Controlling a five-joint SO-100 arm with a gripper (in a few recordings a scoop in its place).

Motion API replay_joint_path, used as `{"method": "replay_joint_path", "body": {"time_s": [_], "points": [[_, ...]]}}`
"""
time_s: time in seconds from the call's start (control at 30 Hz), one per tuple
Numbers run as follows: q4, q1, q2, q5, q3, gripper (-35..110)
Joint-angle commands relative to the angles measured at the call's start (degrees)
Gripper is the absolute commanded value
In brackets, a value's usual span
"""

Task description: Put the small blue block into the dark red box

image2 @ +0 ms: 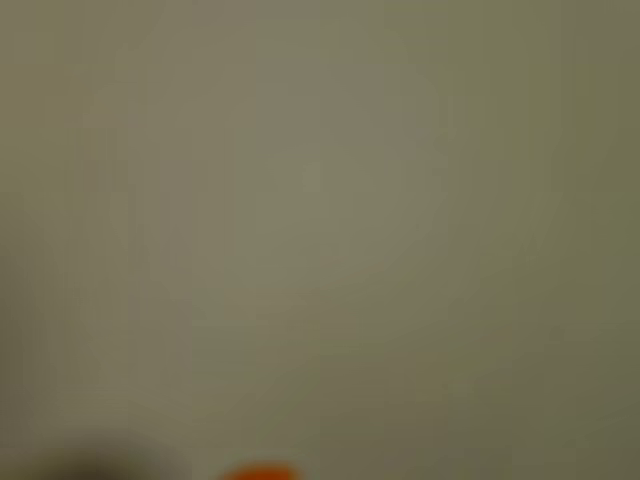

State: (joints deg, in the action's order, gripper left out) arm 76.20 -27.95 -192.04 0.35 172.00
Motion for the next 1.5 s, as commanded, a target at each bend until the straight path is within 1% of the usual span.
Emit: {"method": "replay_joint_path", "body": {"time_s": [0.0, 0.47, 0.6, 0.73, 0.83, 0.93, 1.1, 1.27, 1.4, 1.47], "points": [[1.14, -0.18, -0.44, 1.41, 0.18, 0], [1.14, -0.09, -0.44, 1.41, 0.18, 0], [1.14, -1.85, -0.53, 1.85, 0.18, 0], [0.09, -5.80, -1.14, 2.72, -0.18, 1], [0.88, -8.79, -2.37, 3.08, -4.13, 1], [1.49, -14.85, -3.25, 6.59, -6.68, 2], [-0.97, -28.21, -3.16, 12.74, -5.71, 2], [-0.26, -39.02, -3.16, 18.81, -4.66, 0], [-1.32, -45.79, -3.16, 24.70, -1.32, 0], [-2.11, -47.81, -3.16, 26.02, -0.97, 0]]}}
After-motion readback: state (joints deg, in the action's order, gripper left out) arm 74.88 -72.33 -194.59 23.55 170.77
